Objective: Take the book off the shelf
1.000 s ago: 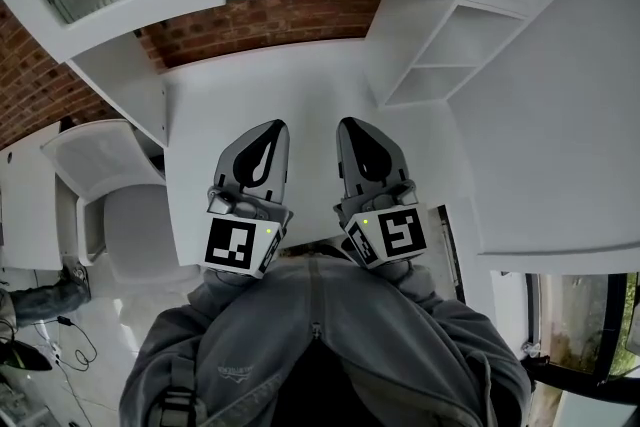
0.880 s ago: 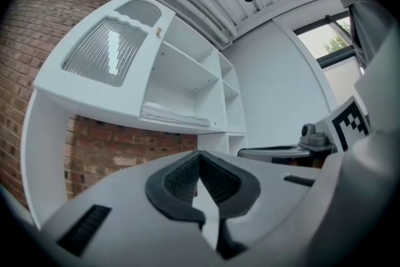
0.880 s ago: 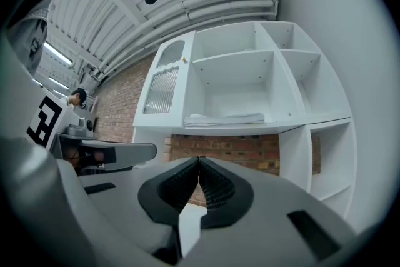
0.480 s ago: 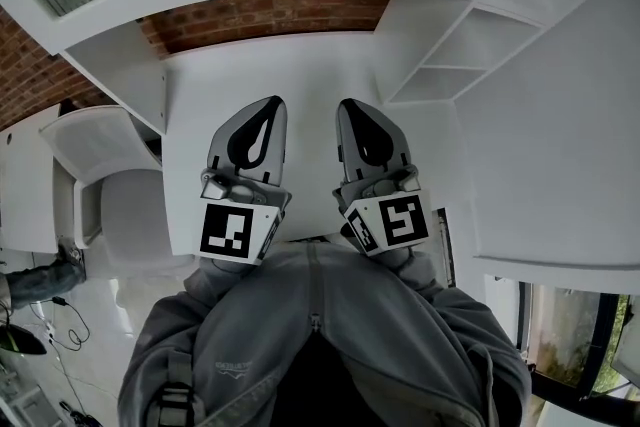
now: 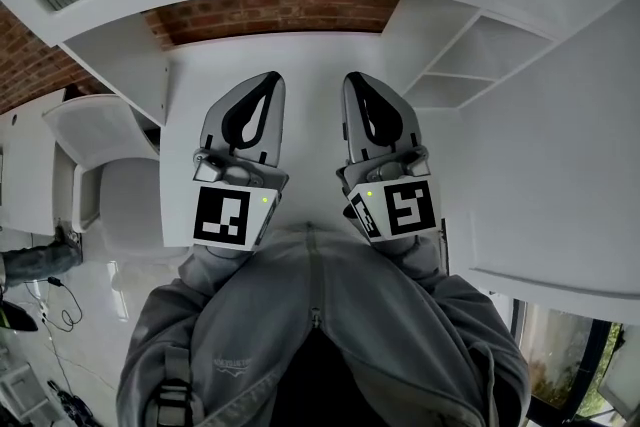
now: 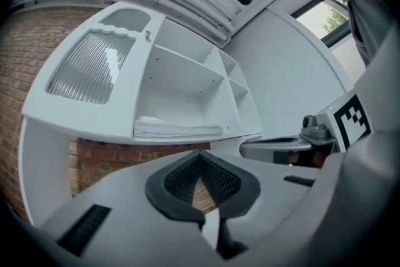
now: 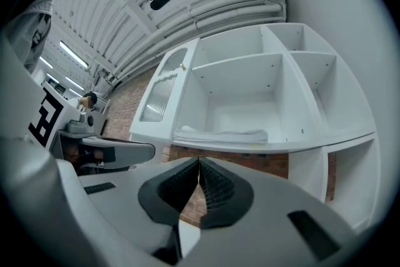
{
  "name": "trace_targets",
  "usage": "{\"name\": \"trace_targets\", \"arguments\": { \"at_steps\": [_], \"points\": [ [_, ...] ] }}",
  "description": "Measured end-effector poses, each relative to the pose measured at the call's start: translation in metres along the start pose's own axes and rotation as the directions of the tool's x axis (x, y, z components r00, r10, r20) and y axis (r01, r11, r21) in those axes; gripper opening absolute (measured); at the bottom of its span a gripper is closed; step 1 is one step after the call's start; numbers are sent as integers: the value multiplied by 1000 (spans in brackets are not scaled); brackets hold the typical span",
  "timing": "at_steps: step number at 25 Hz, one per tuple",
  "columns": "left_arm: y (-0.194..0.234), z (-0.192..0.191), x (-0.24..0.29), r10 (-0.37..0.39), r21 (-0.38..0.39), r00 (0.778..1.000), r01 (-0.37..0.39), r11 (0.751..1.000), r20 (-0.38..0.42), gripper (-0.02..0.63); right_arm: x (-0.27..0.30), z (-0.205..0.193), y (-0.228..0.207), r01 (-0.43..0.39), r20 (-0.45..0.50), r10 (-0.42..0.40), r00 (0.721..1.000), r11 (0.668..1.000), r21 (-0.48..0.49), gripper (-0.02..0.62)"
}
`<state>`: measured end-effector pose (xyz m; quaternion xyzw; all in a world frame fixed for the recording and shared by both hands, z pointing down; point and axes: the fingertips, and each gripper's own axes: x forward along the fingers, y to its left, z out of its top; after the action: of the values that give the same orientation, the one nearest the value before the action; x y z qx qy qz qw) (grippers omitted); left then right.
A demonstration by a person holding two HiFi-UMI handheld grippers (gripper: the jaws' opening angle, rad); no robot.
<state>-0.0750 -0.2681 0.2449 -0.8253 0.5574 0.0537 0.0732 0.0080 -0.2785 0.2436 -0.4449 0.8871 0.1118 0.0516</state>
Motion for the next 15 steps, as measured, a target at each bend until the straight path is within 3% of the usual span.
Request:
{"name": "trace_targets", "arguments": {
  "at_steps": [5,8,11,15],
  "points": [
    [3,11,15,19,83,1000,-20,996,10,6,15,12,-10,-29,20,32,999,992,-122,28],
    [5,12,26,10,173,1000,-8,985,-9,6,26,15,-10,-67,2,68,998,988,-138,28],
    [9,14,36,8,285,999,5,959,-43,8,35,18,-13,-85,-15,84,996,976,-200,28],
    [17,23,47,34,423,996,2,906,-78,8,44,21,-21,-97,-52,84,995,933,-346,28]
  ]
}}
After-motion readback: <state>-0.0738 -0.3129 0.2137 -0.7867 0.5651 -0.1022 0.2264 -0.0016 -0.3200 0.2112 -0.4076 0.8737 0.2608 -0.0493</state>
